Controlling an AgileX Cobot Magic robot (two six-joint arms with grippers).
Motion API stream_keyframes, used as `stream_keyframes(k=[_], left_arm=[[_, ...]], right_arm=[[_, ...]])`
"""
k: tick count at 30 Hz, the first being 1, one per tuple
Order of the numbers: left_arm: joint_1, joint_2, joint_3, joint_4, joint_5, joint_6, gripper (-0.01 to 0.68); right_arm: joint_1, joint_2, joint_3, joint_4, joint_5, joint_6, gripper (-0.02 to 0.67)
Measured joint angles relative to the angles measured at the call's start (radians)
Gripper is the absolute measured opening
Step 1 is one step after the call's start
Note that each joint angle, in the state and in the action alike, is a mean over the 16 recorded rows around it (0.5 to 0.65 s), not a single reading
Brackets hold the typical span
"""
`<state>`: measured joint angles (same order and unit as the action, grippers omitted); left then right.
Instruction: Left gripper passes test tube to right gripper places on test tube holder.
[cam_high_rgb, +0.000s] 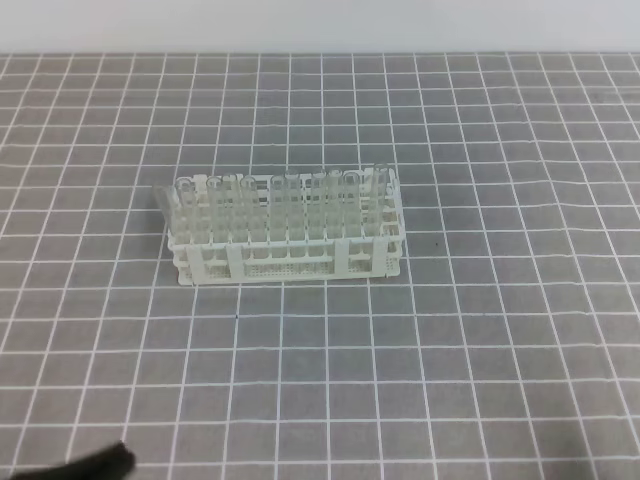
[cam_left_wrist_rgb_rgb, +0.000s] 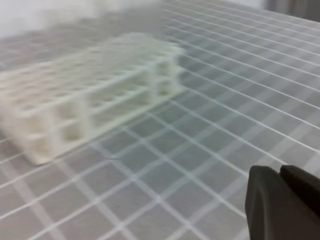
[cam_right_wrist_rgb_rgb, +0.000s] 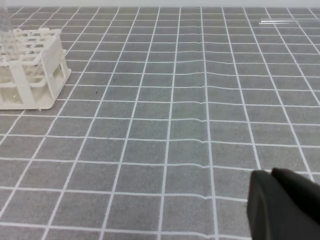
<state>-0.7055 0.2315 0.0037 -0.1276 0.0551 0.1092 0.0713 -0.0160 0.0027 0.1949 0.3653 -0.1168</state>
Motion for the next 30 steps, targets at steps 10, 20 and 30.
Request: stream_keyframes(k=[10, 20, 30], left_arm=[[0.375, -0.042, 0.006, 0.006, -0.052, -0.108, 0.016], [0.655, -0.193, 0.005, 0.027, 0.096, -0.138, 0.016], [0.718, -0.261, 0.007, 0.074, 0.243, -0.131, 0.016]], right_arm=[[0.000, 0.000, 0.000, 0.000, 0.000, 0.000, -0.013], [0.000, 0.000, 0.000, 0.000, 0.000, 0.000, -0.013], [0.000, 0.001, 0.000, 0.001, 0.000, 0.000, -0.013]])
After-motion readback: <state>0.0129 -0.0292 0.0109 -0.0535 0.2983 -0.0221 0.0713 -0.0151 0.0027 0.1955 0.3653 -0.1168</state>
